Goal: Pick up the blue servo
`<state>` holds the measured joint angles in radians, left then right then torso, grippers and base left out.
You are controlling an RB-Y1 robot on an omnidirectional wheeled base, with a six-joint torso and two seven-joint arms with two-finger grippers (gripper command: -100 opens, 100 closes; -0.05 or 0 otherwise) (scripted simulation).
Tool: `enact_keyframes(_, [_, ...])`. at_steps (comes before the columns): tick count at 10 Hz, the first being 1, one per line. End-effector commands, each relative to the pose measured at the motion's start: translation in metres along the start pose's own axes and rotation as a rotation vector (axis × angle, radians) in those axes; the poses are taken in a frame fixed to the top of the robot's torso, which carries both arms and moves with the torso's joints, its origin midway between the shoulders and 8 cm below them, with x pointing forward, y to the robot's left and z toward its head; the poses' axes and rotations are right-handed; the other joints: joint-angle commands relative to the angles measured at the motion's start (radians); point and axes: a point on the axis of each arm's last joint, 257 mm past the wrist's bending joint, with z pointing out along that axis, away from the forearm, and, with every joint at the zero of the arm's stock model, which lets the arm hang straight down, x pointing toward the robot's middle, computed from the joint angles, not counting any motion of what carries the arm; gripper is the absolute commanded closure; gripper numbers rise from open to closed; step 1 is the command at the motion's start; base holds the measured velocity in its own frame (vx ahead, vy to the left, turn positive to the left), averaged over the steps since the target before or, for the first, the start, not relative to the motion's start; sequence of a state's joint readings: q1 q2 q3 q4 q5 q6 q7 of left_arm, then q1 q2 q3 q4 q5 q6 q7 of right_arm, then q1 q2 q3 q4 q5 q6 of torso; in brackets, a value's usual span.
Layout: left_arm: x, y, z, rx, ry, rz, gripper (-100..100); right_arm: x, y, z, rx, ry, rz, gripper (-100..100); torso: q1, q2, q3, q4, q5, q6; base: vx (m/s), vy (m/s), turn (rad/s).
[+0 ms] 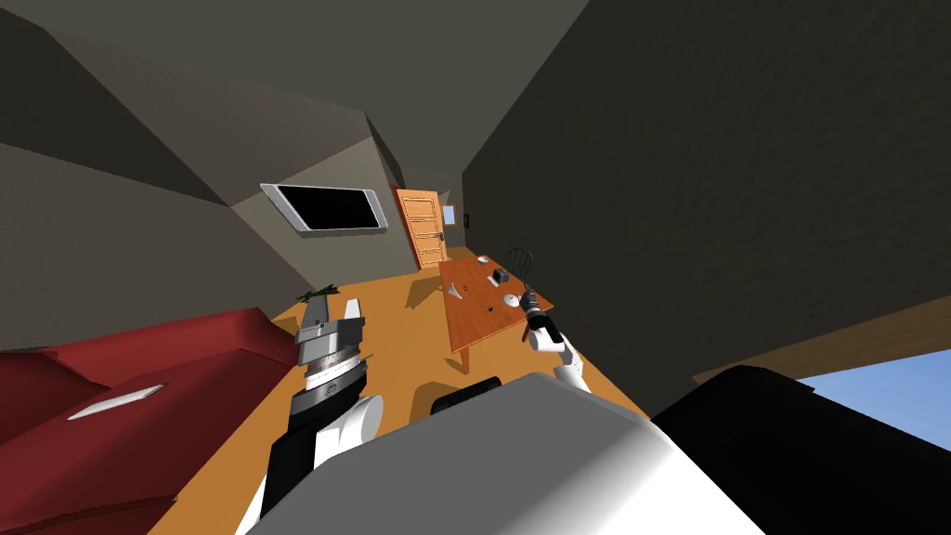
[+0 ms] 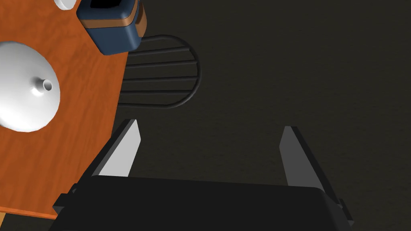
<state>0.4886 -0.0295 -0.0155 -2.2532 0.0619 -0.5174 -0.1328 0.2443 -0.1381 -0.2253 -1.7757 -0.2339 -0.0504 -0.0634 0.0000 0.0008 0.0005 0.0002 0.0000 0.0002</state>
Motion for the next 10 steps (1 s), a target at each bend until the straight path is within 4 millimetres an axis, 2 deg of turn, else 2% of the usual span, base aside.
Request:
enact_keyframes(1, [0.0,0.0,0.0,0.0,0.0,0.0,0,-0.013,-0.015,0.009,0.046,-0.03,0.056,-100,0.0,0.0,0.0,0.0,0.0,0.0,-0.018,0.008,0.059])
enact_keyframes(2, [0.0,0.0,0.0,0.0,0.0,0.0,0,-0.021,-0.022,0.016,0.066,-0.05,0.108,-100,0.0,0.0,0.0,0.0,0.0,0.0,-0.023,0.004,0.104])
enact_keyframes(3, [0.0,0.0,0.0,0.0,0.0,0.0,0,-0.025,-0.037,0.014,0.099,-0.06,0.11,-100,0.0,0.0,0.0,0.0,0.0,0.0,-0.015,-0.002,0.03])
enact_keyframes(4, [0.0,0.0,0.0,0.0,0.0,0.0,0,-0.031,-0.042,0.022,0.118,-0.078,0.168,-100,0.0,0.0,0.0,0.0,0.0,0.0,-0.012,-0.001,0.05])
enact_keyframes(7, [0.0,0.0,0.0,0.0,0.0,0.0,0,-0.042,-0.073,0.025,0.187,-0.114,0.233,-100,-0.001,-0.001,0.0,0.0,0.0,0.0,-0.008,-0.006,0.044])
enact_keyframes(8, [0.0,0.0,0.0,0.0,0.0,0.0,0,-0.045,-0.08,0.032,0.209,-0.13,0.3,-100,-0.001,-0.001,0.0,0.0,0.0,0.0,-0.006,-0.008,0.066])
enact_keyframes(9, [0.0,0.0,0.0,0.0,0.0,0.0,0,-0.047,-0.091,0.029,0.23,-0.139,0.301,-100,-0.001,-0.001,0.0,0.0,0.0,0.0,-0.003,-0.011,0.03])
enact_keyframes(10, [0.0,0.0,0.0,0.0,0.0,0.0,0,-0.048,-0.097,0.036,0.248,-0.153,0.372,-100,-0.001,-0.001,0.0,0.0,0.0,0.0,-0.003,-0.016,0.06])
